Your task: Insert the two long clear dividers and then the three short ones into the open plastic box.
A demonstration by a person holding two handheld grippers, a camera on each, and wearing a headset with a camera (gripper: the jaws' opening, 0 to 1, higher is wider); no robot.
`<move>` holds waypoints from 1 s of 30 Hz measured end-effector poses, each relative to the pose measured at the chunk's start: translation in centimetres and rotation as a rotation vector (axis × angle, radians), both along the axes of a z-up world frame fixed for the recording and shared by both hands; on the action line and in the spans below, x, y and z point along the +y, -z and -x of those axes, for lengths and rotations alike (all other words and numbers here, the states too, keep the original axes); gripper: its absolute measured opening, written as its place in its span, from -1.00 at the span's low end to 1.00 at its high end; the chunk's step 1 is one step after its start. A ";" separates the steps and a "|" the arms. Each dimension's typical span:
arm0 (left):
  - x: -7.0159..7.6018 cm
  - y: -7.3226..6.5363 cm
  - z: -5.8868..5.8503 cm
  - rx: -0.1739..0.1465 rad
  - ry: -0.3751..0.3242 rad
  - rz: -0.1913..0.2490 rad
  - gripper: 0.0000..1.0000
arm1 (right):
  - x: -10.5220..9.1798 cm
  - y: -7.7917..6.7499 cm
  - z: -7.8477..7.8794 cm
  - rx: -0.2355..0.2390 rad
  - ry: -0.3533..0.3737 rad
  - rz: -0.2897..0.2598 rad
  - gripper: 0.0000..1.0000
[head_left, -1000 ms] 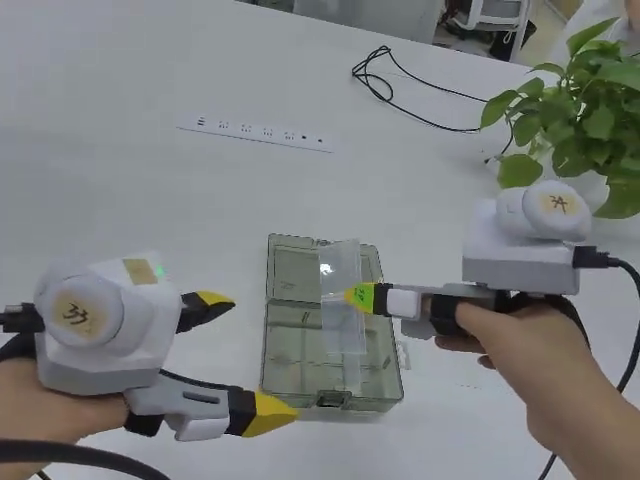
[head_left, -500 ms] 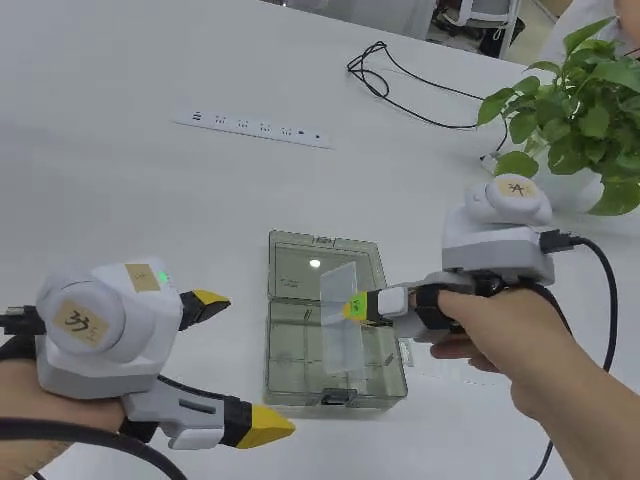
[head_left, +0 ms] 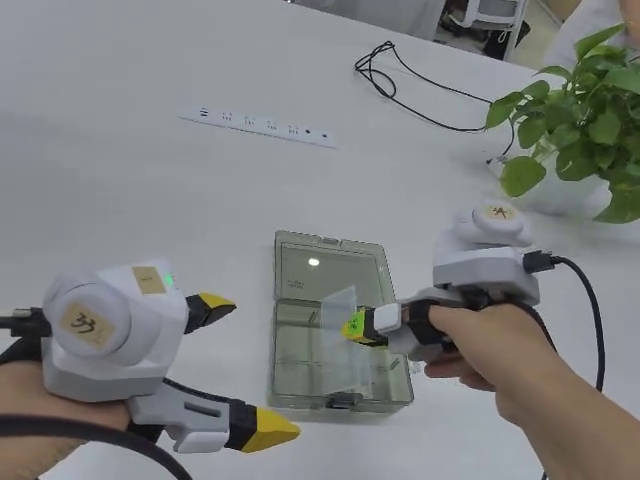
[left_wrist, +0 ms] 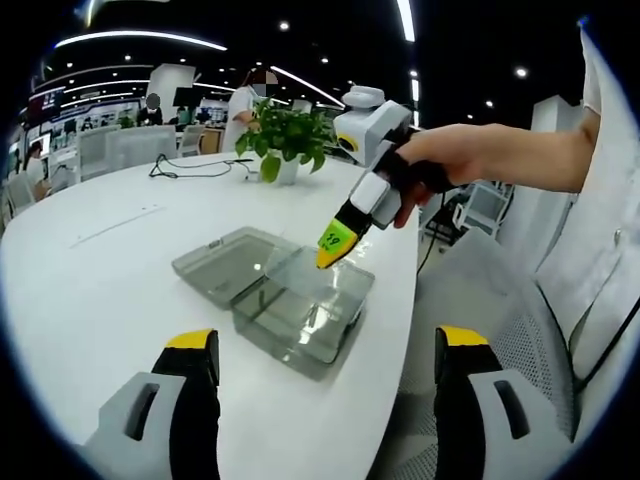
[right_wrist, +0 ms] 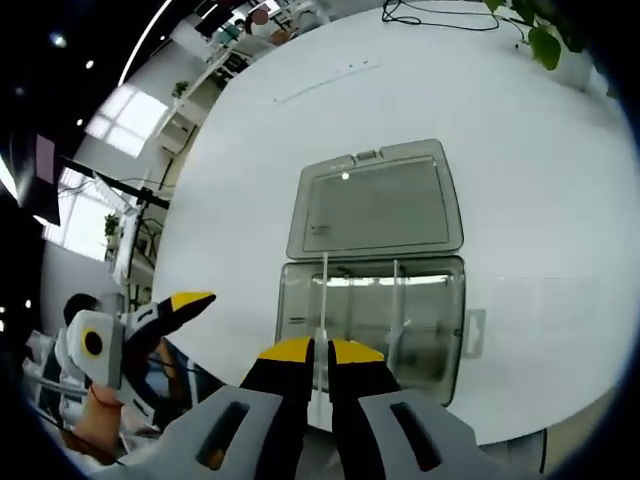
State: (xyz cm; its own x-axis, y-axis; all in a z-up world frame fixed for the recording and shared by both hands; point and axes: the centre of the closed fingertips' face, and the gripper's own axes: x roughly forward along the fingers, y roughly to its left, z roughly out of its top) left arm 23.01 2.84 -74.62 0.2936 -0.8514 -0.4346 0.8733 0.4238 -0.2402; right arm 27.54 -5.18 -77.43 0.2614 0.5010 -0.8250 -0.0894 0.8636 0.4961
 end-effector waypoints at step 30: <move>0.0 0.2 -0.1 0.022 -0.019 0.029 0.78 | 0.2 1.9 -0.4 -0.022 -0.071 0.110 -0.86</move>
State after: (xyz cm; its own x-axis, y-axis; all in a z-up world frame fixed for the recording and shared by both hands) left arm 23.09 2.88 -74.87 0.3006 -0.8581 -0.4164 0.8593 0.4330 -0.2721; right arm 27.92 -4.94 -79.35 0.2475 0.4258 -0.8703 -0.1624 0.9038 0.3960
